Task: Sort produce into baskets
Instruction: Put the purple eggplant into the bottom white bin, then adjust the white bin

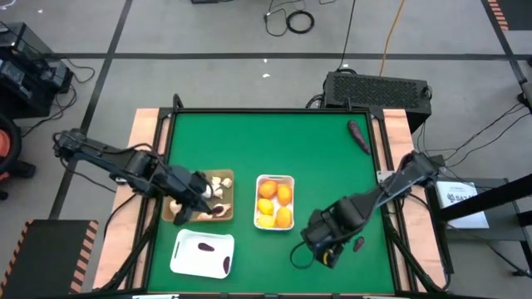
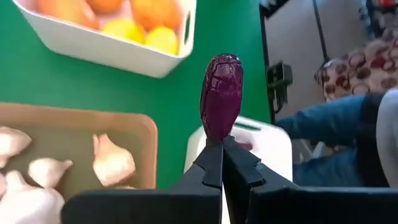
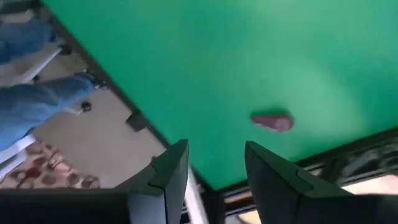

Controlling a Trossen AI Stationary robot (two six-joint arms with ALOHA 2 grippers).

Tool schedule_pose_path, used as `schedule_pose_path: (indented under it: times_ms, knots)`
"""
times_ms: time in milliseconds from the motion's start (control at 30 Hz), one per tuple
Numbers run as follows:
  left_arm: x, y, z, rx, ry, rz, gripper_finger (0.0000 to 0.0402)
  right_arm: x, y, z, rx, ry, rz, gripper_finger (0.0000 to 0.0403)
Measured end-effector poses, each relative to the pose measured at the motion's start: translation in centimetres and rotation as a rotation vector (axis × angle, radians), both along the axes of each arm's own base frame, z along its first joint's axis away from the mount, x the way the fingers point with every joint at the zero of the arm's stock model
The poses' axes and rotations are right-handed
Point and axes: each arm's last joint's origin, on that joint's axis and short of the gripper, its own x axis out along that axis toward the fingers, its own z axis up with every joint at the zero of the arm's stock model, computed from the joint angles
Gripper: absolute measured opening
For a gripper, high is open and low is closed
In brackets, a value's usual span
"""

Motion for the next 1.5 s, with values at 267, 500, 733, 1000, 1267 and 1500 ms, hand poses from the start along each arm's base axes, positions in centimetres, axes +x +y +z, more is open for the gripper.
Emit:
schedule_pose_path:
  times_ms: [267, 500, 733, 1000, 1267, 1500]
  knots:
    - [0.8, -3.0, -1.5, -0.068, 0.129, -0.003, 0.0000, -2.0, 2.2, 0.1, -0.001, -0.106, 0.053, 0.0148]
    - [1.1, -5.4, -2.4, -0.113, 0.202, 0.110, 0.0000, -6.2, 3.2, 0.7, -0.109, -0.298, -0.030, 0.0148]
    - [0.8, -7.8, -3.8, -0.129, 0.310, 0.083, 0.0001, -9.7, 5.6, -2.0, -0.146, -0.369, -0.128, 0.0148]
    - [1.9, -8.9, -6.1, -0.042, 0.371, 0.103, 0.0048, -10.9, 5.6, -4.7, -0.179, -0.223, -0.357, 0.0148]
    - [2.4, -9.2, -7.0, -0.003, 0.390, 0.092, 0.0122, -10.8, 5.6, -4.8, -0.145, -0.139, -0.460, 0.0148]
    - [2.7, -8.6, -7.0, 0.178, 0.249, 0.110, 0.0160, -10.3, 5.0, -4.8, -0.161, -0.129, -0.488, 0.0148]
